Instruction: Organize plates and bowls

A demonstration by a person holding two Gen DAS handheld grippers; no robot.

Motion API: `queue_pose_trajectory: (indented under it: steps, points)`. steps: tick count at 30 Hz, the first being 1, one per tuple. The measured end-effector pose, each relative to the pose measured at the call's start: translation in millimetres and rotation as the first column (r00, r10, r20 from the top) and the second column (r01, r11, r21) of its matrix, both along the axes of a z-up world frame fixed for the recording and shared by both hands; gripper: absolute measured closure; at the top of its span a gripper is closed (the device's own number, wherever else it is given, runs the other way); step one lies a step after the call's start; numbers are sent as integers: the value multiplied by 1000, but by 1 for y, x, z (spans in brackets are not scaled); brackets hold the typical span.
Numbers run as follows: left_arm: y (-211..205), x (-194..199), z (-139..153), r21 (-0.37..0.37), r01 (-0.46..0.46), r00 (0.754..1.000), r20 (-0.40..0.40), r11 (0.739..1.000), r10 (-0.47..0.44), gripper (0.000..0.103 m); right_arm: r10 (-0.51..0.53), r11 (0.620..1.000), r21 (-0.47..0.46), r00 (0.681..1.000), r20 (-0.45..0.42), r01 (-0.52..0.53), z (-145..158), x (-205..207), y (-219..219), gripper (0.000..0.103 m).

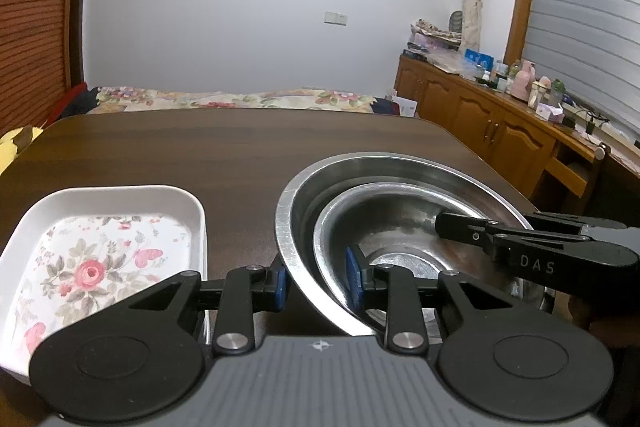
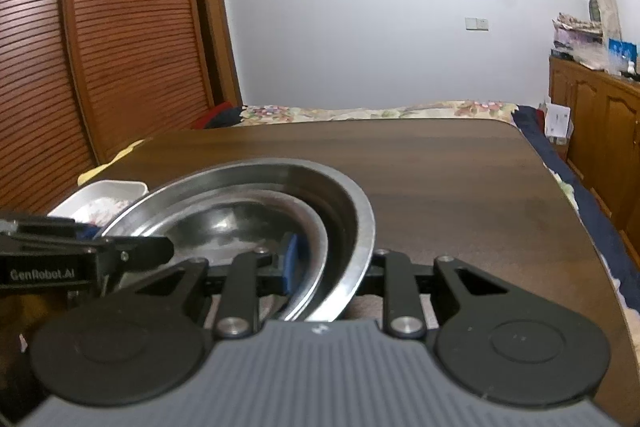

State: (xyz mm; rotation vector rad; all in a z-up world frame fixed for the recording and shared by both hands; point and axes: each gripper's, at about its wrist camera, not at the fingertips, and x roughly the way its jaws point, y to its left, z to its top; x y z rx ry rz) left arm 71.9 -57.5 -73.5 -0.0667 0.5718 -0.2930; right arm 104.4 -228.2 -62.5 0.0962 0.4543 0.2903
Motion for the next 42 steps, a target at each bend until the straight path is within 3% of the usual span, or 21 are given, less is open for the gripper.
queue_pose_trajectory:
  steps: [10, 25, 42]
  points:
    - [11, -1, 19, -24, -7, 1000, 23, 1000, 7, 73, -3, 998, 58, 1000, 11, 3, 9, -2, 1, 76]
    - [45, -8, 63, -10, -17, 994, 110, 1000, 18, 73, 43, 997, 60, 995, 92, -48, 43, -2, 25, 76]
    - [113, -4, 65, -27, -54, 995, 77, 998, 56, 73, 130, 990, 47, 990, 61, -133, 46, 11, 79, 76]
